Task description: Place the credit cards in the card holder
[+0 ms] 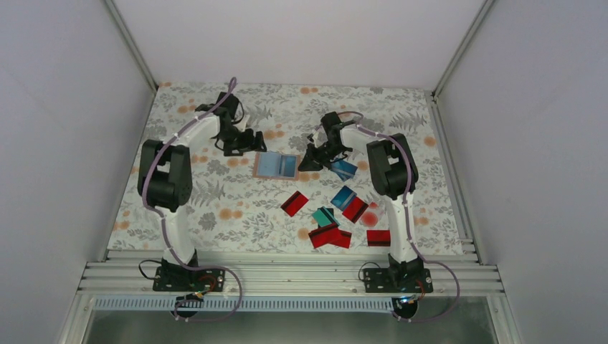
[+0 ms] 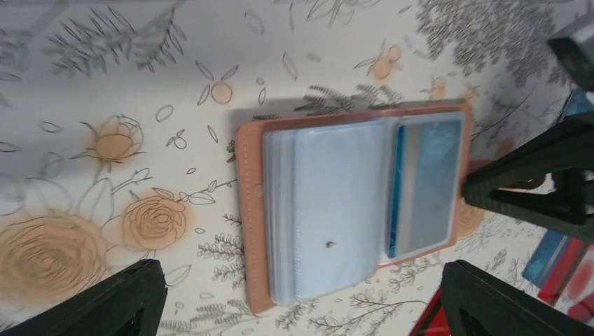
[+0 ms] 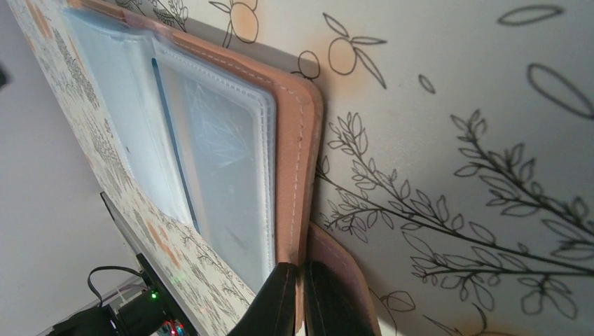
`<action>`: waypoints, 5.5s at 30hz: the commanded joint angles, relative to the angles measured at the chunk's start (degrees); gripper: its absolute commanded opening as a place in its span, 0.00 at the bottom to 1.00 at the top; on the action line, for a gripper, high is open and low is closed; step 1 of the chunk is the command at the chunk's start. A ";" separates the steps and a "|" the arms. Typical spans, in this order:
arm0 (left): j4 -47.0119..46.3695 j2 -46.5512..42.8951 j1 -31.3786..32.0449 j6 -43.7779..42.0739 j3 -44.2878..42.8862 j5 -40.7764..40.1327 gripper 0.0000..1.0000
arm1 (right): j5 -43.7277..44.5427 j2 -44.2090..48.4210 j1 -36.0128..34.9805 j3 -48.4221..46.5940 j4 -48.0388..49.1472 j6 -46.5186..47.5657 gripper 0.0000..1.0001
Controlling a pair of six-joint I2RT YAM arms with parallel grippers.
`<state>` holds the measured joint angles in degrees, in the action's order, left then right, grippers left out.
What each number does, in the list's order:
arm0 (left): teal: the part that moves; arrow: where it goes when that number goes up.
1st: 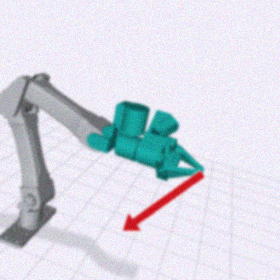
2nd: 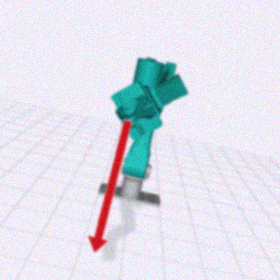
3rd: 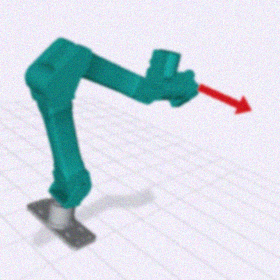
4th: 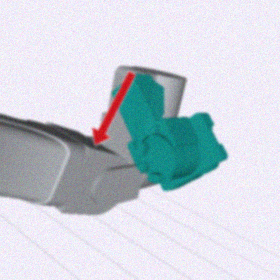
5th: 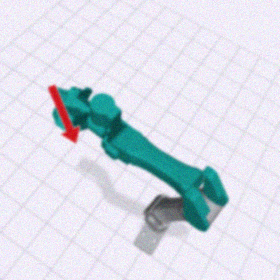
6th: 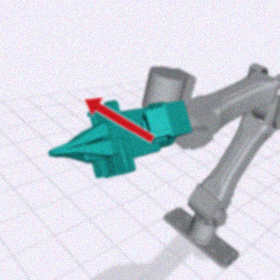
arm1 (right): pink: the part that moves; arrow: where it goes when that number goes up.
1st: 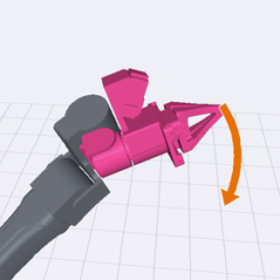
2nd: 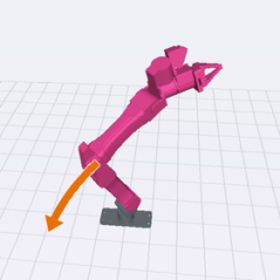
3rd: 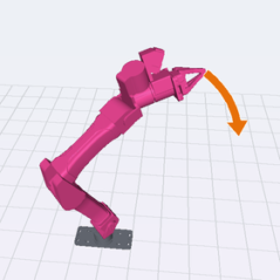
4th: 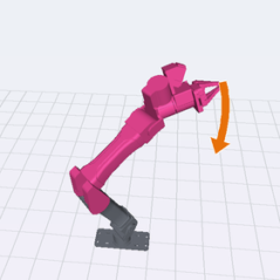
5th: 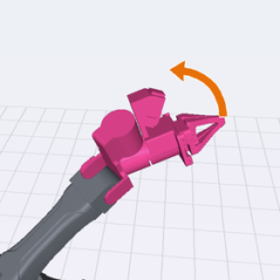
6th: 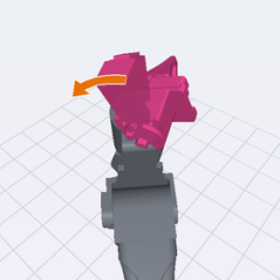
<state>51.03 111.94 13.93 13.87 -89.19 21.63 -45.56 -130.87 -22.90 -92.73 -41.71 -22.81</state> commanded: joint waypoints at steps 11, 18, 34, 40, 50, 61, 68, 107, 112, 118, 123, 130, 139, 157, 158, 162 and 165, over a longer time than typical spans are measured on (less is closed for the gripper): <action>-12.34 9.03 -2.20 -7.02 4.93 14.50 0.96 | 4.91 -3.85 -1.01 0.00 -2.67 1.18 0.04; -12.77 9.64 -2.25 -6.22 5.81 17.71 0.95 | 4.91 -4.08 -1.01 0.00 -2.88 1.13 0.04; -11.84 4.80 -1.43 -1.14 4.26 21.94 0.93 | 4.65 -5.34 -1.01 -1.34 -3.33 1.45 0.04; -11.39 4.35 -0.04 0.46 2.69 22.41 0.93 | 4.60 -5.69 -1.01 -1.88 -3.54 1.61 0.04; -10.06 4.28 2.61 2.25 -0.27 22.42 0.92 | 4.19 -6.28 -1.01 -2.53 -3.42 1.55 0.04; -9.86 5.42 6.56 3.99 -2.16 22.56 0.91 | 4.07 -6.19 -1.01 -2.90 -3.37 1.71 0.04; -11.93 6.96 8.98 5.64 -1.77 22.91 0.81 | 4.03 -5.24 -0.65 -3.16 -3.85 1.86 0.04; -13.33 13.07 9.09 5.69 1.09 13.07 0.02 | -2.83 1.29 -0.27 -8.82 -3.52 -0.98 0.05; -12.96 12.79 9.09 5.28 0.47 13.69 0.02 | -2.23 -2.33 -0.48 -10.43 -2.21 -2.12 0.04; -10.29 11.26 9.05 3.75 -2.29 14.41 0.02 | 1.53 -3.85 -0.49 -7.91 -2.43 -2.00 0.04; -8.43 10.40 9.01 3.24 -3.80 16.06 0.02 | 2.57 -4.66 -0.48 -6.86 -2.41 -1.83 0.04; -6.77 10.76 8.83 2.77 -3.19 12.23 0.02 | 3.96 -4.40 -0.48 -7.06 -3.35 -1.41 0.04; -9.46 13.68 8.83 1.77 0.89 12.68 0.02 | 3.91 -2.97 -0.48 -10.67 -5.11 -0.96 0.04; -10.50 13.72 8.83 1.29 2.32 11.86 0.02 | 21.95 11.77 -0.45 -5.26 -12.31 1.71 0.17; -10.51 13.70 8.82 1.25 2.35 11.86 0.02 | 22.22 12.12 -0.48 -4.79 -12.26 1.71 0.19; -10.30 13.98 8.90 1.16 2.14 12.20 0.02 | 21.09 11.64 -0.69 -3.05 -11.64 1.71 0.22; -9.99 14.13 8.89 1.01 1.74 12.31 0.02 | 20.08 10.95 -1.17 -1.90 -10.64 1.70 0.22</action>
<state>40.12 123.76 22.63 16.01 -88.23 35.68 -25.80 -119.26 -23.18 -96.14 -52.62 -21.76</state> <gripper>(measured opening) 0.025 0.222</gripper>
